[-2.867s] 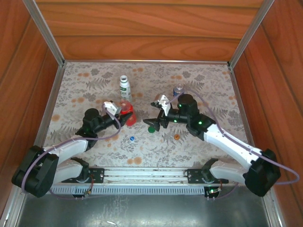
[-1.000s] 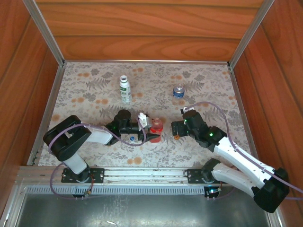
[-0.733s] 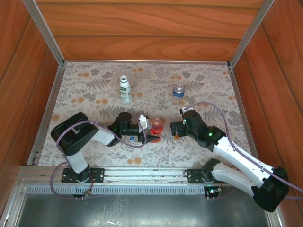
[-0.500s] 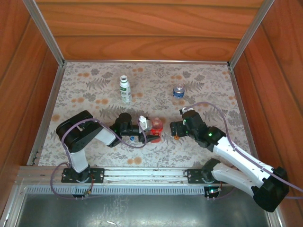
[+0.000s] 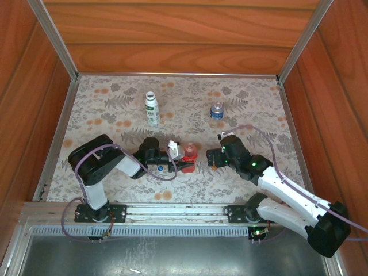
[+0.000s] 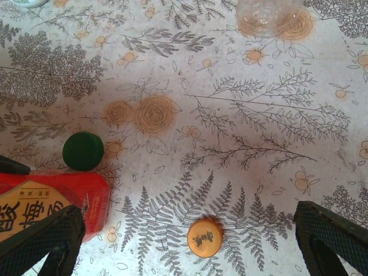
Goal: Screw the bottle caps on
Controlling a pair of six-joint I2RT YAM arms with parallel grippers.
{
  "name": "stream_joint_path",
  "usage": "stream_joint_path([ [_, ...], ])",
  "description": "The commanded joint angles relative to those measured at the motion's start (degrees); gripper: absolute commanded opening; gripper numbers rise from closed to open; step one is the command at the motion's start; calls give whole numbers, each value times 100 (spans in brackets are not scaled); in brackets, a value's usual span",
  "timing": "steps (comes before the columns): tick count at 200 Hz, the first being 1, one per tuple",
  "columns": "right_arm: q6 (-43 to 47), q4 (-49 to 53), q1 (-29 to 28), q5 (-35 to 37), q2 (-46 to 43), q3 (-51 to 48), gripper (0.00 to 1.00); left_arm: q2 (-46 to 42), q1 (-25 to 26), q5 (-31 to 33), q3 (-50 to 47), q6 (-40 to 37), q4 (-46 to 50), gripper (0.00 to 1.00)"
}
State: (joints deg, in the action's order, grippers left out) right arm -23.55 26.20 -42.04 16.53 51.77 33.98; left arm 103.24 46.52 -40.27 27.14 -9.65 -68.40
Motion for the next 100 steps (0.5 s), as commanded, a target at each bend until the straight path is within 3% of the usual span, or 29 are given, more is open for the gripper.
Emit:
stream_joint_path([
  [1, -194, -109, -6, 257, -44, -169, 100, -68, 10, -207, -32, -53, -190, 53],
  [42, -545, 34, 144, 171, -97, -371, 100, -98, 9, -237, -44, -34, -182, 53],
  [61, -713, 279, 243, 215, 39, -335, 94, -95, 2, -230, -50, -18, -182, 53],
  [100, -791, 442, 233, 84, 864, -68, 64, -79, -2, -205, -50, -14, -185, 53],
])
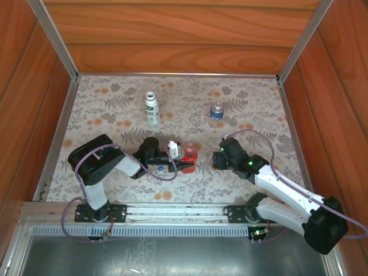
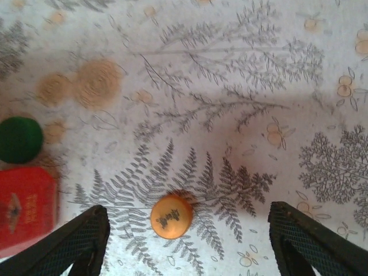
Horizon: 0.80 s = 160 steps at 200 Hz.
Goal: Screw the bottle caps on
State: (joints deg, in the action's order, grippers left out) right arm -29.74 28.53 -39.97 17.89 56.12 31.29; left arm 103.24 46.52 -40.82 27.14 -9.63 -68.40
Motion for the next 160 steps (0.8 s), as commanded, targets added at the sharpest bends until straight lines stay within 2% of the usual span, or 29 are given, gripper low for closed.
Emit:
stream_joint_path([
  [1, -177, 202, 25, -59, 445, 206, 64, -82, 2, -153, -50, -19, -188, 53],
  [22, -247, 57, 26, -173, 829, 272, 55, -93, 0, -146, -65, -14, -183, 53],
  [46, -252, -133, 15, -280, 1162, 281, 52, -86, -3, -131, -77, 2, -189, 53],
  [100, -164, -337, -23, -583, 1636, 268, 53, -29, -18, -192, -24, 24, -184, 53],
  [130, -155, -511, -34, -719, 1760, 198, 47, -10, -13, -197, -24, 29, -185, 53],
  [160, -233, -606, -38, -772, 1897, 176, 46, -5, -14, -225, -5, 54, -186, 53],
])
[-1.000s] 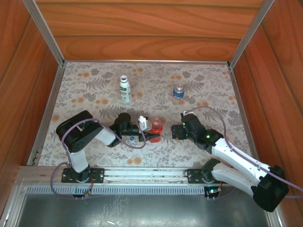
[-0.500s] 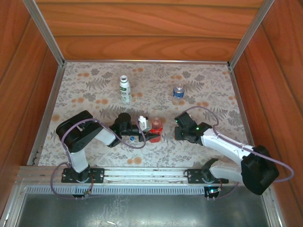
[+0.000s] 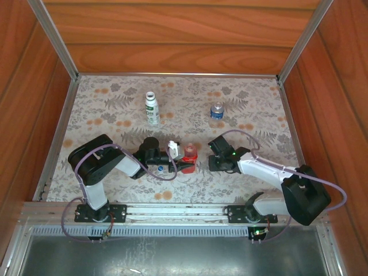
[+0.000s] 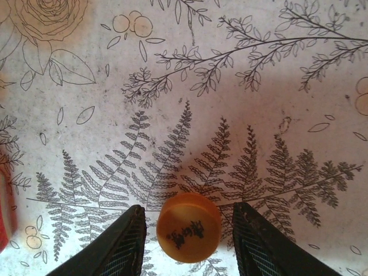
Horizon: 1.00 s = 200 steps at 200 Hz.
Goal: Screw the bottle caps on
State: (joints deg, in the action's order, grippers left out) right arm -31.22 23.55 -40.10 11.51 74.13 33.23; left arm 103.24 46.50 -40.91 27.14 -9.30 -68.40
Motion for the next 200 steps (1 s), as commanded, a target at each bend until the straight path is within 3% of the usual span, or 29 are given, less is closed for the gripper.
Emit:
stream_joint_path([
  [1, -85, -106, -25, -132, 99, -19, 46, -5, -15, -216, -10, 23, -184, 53],
  [160, -68, 121, -27, -23, 227, 50, 37, 17, -34, -226, -24, 7, -186, 53],
  [200, -45, 232, -35, -9, 121, 91, 39, 12, -29, -231, -22, 24, -188, 53],
])
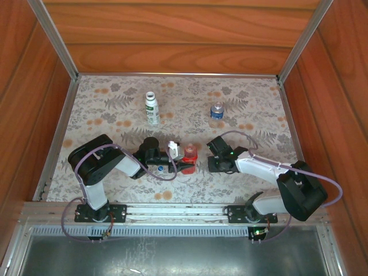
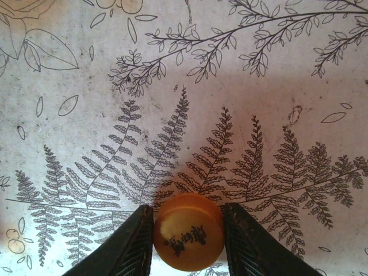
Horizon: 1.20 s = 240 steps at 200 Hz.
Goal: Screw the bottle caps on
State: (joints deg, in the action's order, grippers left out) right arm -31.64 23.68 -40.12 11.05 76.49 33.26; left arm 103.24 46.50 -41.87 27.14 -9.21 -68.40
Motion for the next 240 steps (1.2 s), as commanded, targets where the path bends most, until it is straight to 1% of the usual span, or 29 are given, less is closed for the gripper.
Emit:
stream_joint_path([
  [1, -2, 222, -32, 38, -120, 87, 39, 12, -28, -132, -23, 11, -185, 53],
  [40, 43, 488, -31, 73, -328, 193, 39, -5, -36, -107, -41, 6, -185, 53],
  [93, 245, 1287, -31, 37, -690, 676, 38, 2, -50, -128, -32, 21, -188, 53],
  [190, 1000, 2888, -32, -74, -592, 2488, 40, 21, -55, -144, -35, 11, -185, 53],
  [240, 1377, 3471, -32, -242, -385, 3525, 40, 91, -55, -164, -7, -17, -189, 53],
])
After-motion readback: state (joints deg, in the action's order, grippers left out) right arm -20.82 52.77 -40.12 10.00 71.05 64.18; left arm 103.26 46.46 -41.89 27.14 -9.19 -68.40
